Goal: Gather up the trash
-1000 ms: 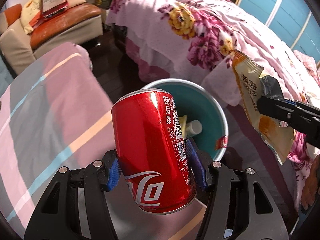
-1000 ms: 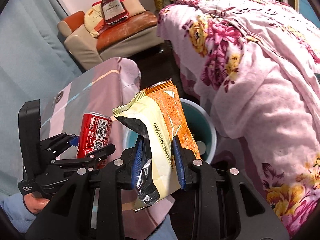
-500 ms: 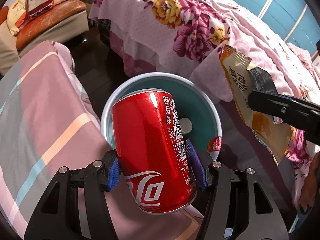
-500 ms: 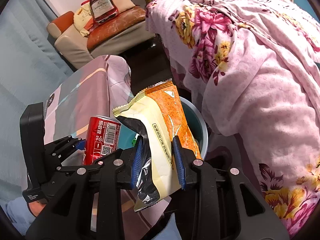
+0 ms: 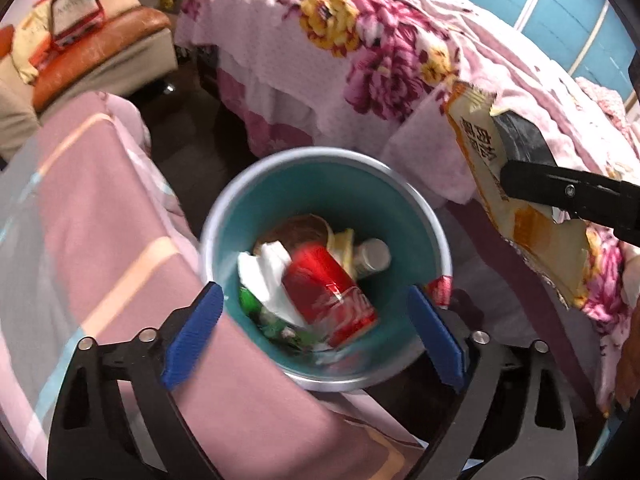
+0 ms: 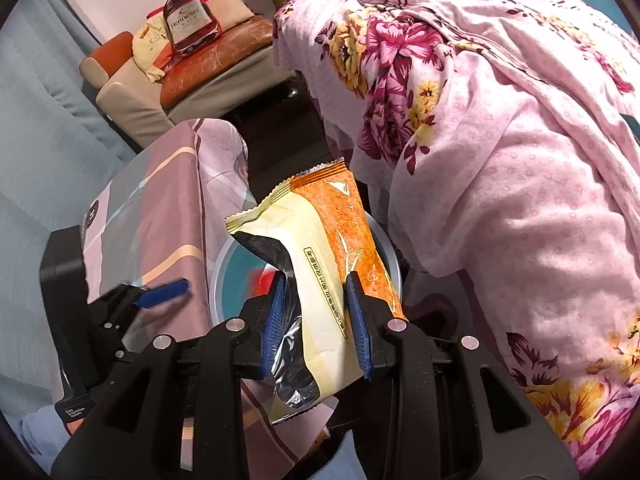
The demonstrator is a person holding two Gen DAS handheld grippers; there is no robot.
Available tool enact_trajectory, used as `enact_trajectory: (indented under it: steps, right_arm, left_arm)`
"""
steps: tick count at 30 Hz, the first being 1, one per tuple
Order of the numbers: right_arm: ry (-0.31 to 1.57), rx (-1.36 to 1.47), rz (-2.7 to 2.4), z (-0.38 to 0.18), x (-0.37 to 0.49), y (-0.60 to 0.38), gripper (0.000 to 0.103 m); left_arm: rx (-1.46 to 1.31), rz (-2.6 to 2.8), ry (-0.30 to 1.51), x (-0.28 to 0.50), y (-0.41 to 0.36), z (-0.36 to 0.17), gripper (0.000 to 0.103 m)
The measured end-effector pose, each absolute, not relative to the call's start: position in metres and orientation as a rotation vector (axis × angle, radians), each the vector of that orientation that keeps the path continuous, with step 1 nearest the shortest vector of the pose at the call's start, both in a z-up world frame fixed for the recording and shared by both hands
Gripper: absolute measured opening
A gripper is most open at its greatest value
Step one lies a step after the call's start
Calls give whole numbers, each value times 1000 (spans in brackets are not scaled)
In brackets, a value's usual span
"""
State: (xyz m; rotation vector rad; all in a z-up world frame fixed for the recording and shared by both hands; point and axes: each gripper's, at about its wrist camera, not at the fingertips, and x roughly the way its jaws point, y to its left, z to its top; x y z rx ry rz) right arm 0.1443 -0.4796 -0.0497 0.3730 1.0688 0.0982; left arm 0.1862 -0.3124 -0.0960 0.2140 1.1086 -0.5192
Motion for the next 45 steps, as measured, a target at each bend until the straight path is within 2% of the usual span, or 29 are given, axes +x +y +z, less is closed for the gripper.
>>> enact_trajectory:
  steps: [11,13,15,17,20,25,27,29,33,37,40,45]
  right_arm:
    - [1102,344,112,-58,153,-465,32]
    - [1121,345,127,-62,156,-460,43]
    - [1127,359,132,-65,157,-457,63]
    - [1130,369,139,-66,158,-455,64]
    - [1129,371,144,-64,157,-452,73]
    - [1118,351,148,-54,148,-445,78]
    - [1117,337,135,-49,143,-441,88]
    - [1116,325,133,-45,139,-438,91]
    - [1132,276,138,-40,129,-428,96]
    - [1128,182,137,-32,113,-410,96]
    - [1119,146,134,-27,102,-400,96]
    - [1097,128,122,-18,86,-388,96]
  left_arm:
    - [193,-450,1108,189,-288,-94,94]
    - [187,-435,1104,190,-282,-92,94]
    - [182,-420,1101,189,-275,-91,94]
    - [179,-409,1097,189,-271,-90,94]
    - [160,-396,1090,186,-264,-87,94]
    - [137,-367,1060,178,-250,-75,94]
    - [138,-355,1049,175,-246,-70,94]
    - [139,-333,1031,170,-241,-62,94]
    - [120,-301,1024,161,-228,-50,94]
    - [104,-288,1022,151,-217,-43,94]
    - [102,-276,1024,142,-209,-39,99]
    - [95,-253,996,123,-197,-31,99]
